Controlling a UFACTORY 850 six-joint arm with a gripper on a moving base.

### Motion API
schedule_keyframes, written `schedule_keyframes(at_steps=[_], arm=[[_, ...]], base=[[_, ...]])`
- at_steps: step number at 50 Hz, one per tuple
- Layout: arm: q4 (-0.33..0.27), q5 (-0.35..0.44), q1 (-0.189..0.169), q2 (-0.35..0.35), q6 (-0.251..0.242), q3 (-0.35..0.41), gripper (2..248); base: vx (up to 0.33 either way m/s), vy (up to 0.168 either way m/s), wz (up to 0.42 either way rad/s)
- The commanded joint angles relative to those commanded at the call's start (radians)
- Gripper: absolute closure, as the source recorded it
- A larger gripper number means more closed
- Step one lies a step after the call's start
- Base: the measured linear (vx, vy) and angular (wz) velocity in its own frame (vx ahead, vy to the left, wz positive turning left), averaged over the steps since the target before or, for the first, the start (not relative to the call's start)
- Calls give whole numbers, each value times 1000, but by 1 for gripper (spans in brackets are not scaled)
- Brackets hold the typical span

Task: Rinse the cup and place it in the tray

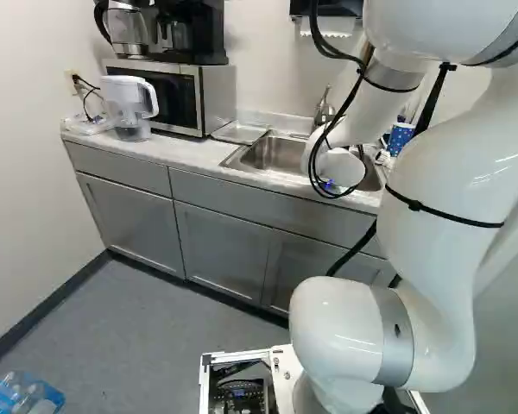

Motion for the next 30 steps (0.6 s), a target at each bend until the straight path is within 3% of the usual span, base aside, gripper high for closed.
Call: schedule_keyframes(at_steps=[30], arm=[[0, 0, 0, 0, 0, 0, 124]], base=[[0, 0, 0]])
